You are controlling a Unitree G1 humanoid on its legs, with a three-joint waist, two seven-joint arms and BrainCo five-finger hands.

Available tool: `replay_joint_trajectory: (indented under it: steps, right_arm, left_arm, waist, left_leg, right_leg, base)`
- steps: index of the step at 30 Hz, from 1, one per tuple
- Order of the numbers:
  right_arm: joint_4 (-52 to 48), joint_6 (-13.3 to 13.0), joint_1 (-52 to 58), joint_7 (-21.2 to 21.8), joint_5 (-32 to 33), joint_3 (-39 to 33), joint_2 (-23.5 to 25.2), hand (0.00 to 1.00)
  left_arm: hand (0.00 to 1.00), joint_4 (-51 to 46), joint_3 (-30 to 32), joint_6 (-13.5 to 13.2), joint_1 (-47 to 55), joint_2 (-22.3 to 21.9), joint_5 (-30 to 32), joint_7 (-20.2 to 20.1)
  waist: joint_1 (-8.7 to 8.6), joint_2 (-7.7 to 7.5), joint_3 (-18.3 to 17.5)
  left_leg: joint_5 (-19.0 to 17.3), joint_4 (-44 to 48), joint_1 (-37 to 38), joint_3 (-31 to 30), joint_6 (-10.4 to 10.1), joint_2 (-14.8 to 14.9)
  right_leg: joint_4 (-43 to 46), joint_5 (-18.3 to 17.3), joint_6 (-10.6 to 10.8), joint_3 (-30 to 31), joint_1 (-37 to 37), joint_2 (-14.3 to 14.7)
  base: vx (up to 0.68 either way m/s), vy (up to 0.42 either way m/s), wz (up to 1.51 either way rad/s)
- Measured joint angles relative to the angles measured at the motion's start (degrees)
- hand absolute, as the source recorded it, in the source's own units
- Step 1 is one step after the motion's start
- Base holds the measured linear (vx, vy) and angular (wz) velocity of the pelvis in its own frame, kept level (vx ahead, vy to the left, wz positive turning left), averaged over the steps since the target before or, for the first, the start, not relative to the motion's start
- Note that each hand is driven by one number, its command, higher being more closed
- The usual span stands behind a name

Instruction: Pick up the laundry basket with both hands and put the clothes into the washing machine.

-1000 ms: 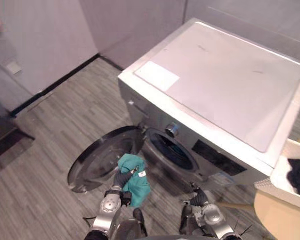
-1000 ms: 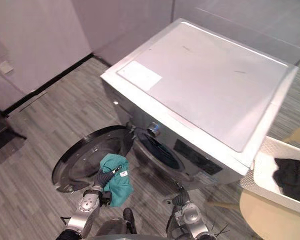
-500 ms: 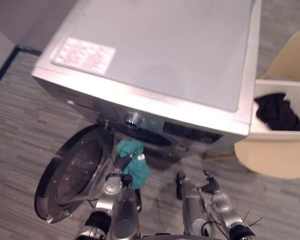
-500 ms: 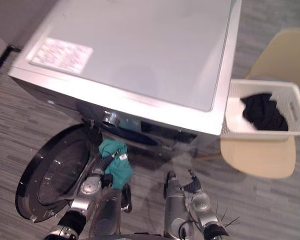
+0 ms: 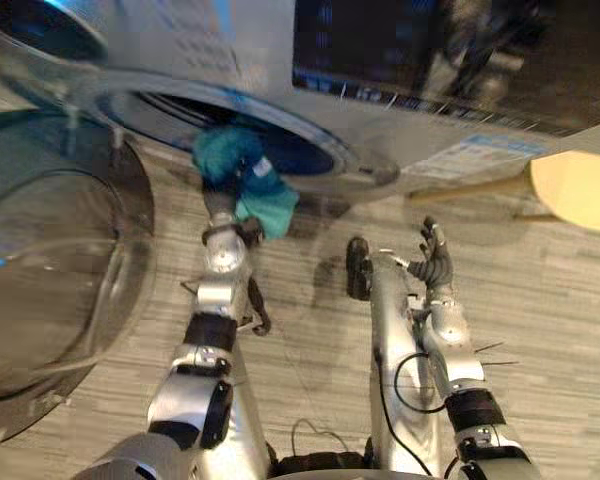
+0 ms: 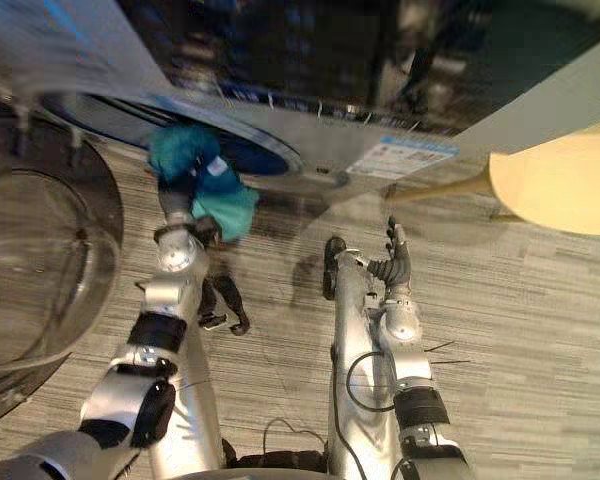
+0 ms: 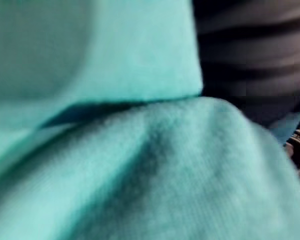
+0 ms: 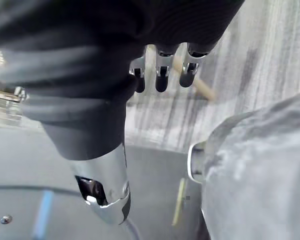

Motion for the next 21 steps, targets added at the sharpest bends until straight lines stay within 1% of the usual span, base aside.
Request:
replay_joint_trajectory:
  steps: [1, 2, 4, 7, 8, 9, 10, 12, 14, 15, 16, 17, 19, 20, 21]
  right_arm:
    - [-2.1, -0.4, 0.0, 0.7, 0.1, -0.5, 0.1, 0.00]
    - [-3.0, -0.7, 0.0, 0.8, 0.3, -0.9, 0.3, 0.00]
    - [-5.4, -2.2, 0.6, 1.0, 0.4, -1.2, 0.4, 0.00]
    - [-7.6, -3.0, 1.5, 2.0, 0.4, -1.6, 0.8, 0.00]
    - [-8.4, -3.5, 2.0, 2.3, 0.4, -2.0, 1.0, 0.00]
    - [-8.8, -3.8, 2.1, 2.6, 0.4, -2.1, 1.1, 0.00]
    - [-9.8, -4.2, 2.4, 3.3, 0.4, -2.2, 1.2, 0.00]
    - [-10.9, -4.6, 2.7, 4.4, 1.1, -2.2, 1.3, 0.00]
    - [-10.9, -5.3, 2.8, 5.9, 2.1, -2.4, 1.3, 0.00]
    - [-10.9, -5.5, 2.7, 6.3, 2.1, -2.4, 1.3, 0.00]
    - [-11.0, -5.9, 2.8, 7.2, 2.7, -2.5, 1.4, 0.00]
    - [-11.3, -6.2, 3.0, 8.3, 3.8, -2.5, 1.4, 0.00]
    - [-11.3, -6.4, 3.2, 9.5, 4.8, -2.7, 1.4, 0.00]
    - [-11.2, -6.4, 3.2, 9.8, 5.1, -2.7, 1.4, 0.00]
    - [-11.1, -6.5, 3.3, 10.8, 6.2, -2.7, 1.2, 0.00]
  left_arm:
    - [1.00, -0.1, 0.0, 0.1, -3.5, 2.6, 0.1, 0.5]
    - [1.00, -0.4, -0.1, 0.2, -5.4, 3.9, 0.1, 1.0]
    - [1.00, -2.5, -0.3, 0.6, -11.7, 8.3, 0.7, 2.4]
    - [1.00, -3.8, -2.0, 1.1, -21.2, 13.0, 2.4, 3.9]
    - [0.00, -3.8, -3.4, 1.0, -25.7, 14.9, 3.7, 4.5]
    - [0.00, -3.8, -4.1, 1.1, -27.8, 15.8, 4.5, 4.9]
    - [0.00, -3.8, -5.8, 1.2, -31.5, 17.2, 6.4, 5.4]
    - [0.00, -3.6, -8.1, 1.8, -35.5, 18.7, 10.5, 6.4]
    - [0.00, -0.8, -11.3, 4.2, -39.3, 19.5, 17.5, 6.1]
    - [0.00, -0.3, -11.9, 4.8, -40.0, 19.7, 19.3, 5.8]
    - [0.00, 1.6, -12.6, 5.6, -41.3, 20.1, 23.2, 4.7]
    - [0.00, 4.1, -13.4, 6.9, -42.2, 20.2, 27.6, 2.7]
    - [0.00, 8.3, -15.0, 8.4, -42.6, 20.2, 32.3, -0.3]
    - [0.00, 9.6, -15.5, 8.8, -42.6, 20.1, 33.3, -1.1]
    - [0.00, 11.9, -16.5, 9.7, -42.6, 20.0, 36.5, -3.3]
  waist:
    - [-0.53, -0.09, 0.0]
    - [-0.64, -0.11, 0.1]
    - [-0.94, -0.20, 0.1]
    - [-1.19, -0.23, 0.1]
    - [-1.22, -0.23, 0.1]
    - [-1.30, -0.26, 0.1]
    - [-1.68, -0.63, 0.3]
    - [-2.08, -0.66, 0.3]
    - [-2.15, -0.97, 0.5]
    - [-2.15, -1.24, 0.7]
    - [-2.14, -1.65, 0.9]
    - [-2.15, -1.70, 1.0]
    - [-2.18, -1.72, 1.0]
    - [-2.19, -1.72, 1.0]
    - [-2.14, -1.74, 1.0]
  left_leg:
    - [0.0, 1.3, -2.4, -0.6, 0.0, 0.0]
    - [0.0, 1.8, -3.4, -0.8, 0.0, 0.0]
    - [0.0, 2.9, -5.5, -1.1, 0.0, 0.0]
    - [0.1, 3.1, -7.7, -1.9, -0.3, 0.0]
    - [0.2, 3.3, -8.7, -2.3, -0.2, 0.0]
    - [0.3, 3.5, -9.2, -2.6, -0.1, 0.0]
    - [0.4, 3.7, -9.8, -2.7, 0.0, -0.1]
    - [0.4, 4.4, -10.9, -2.7, 0.0, -0.1]
    - [0.3, 4.9, -11.1, -2.6, -0.1, 0.0]
    - [0.3, 4.8, -11.2, -2.5, -0.1, 0.0]
    - [0.3, 4.8, -11.4, -2.6, -0.1, 0.0]
    - [0.3, 4.8, -11.9, -2.7, -0.1, 0.0]
    - [0.3, 4.8, -12.0, -2.8, 0.0, 0.0]
    - [0.3, 4.8, -12.0, -2.8, 0.0, 0.0]
    - [0.3, 4.8, -12.0, -2.7, 0.0, 0.0]
  right_leg:
    - [1.4, -0.3, 0.1, -0.1, -2.2, 0.0]
    - [1.9, -0.3, 0.1, -0.1, -3.3, 0.0]
    - [3.1, -0.4, -0.1, 0.0, -5.5, 0.1]
    - [3.2, -0.4, -0.2, -0.6, -7.0, 0.0]
    - [3.2, -0.4, -0.3, -1.0, -7.7, 0.0]
    - [3.3, -0.4, -0.3, -1.2, -8.0, 0.0]
    - [3.7, -0.4, -0.4, -1.2, -8.7, -0.1]
    - [4.6, -0.7, -0.6, -1.4, -9.6, -0.3]
    - [5.3, -1.0, -0.6, -1.4, -9.9, -0.4]
    - [5.3, -1.1, -0.5, -1.4, -10.0, -0.4]
    - [5.2, -1.2, -0.3, -1.5, -10.3, -0.4]
    - [5.2, -1.2, -0.4, -1.6, -10.6, -0.4]
    - [5.2, -1.2, -0.4, -1.6, -10.7, -0.5]
    - [5.2, -1.1, -0.4, -1.6, -10.6, -0.5]
    - [5.2, -1.1, -0.4, -1.6, -10.6, -0.5]
  base:
    - [-0.07, -0.065, 0.08]
    - [-0.07, -0.059, 0.05]
    - [-0.04, -0.027, 0.02]
    - [0.00, 0.000, 0.00]
    - [0.00, 0.000, 0.00]
    - [0.00, 0.000, 0.00]
    - [0.03, 0.001, 0.06]
    - [0.03, -0.001, 0.08]
    - [0.01, 0.000, 0.06]
    - [0.00, 0.000, 0.00]
    - [0.00, 0.000, 0.00]
    - [0.00, 0.000, 0.00]
    - [0.00, 0.000, 0.00]
    - [0.00, 0.000, 0.00]
    - [0.00, 0.000, 0.00]
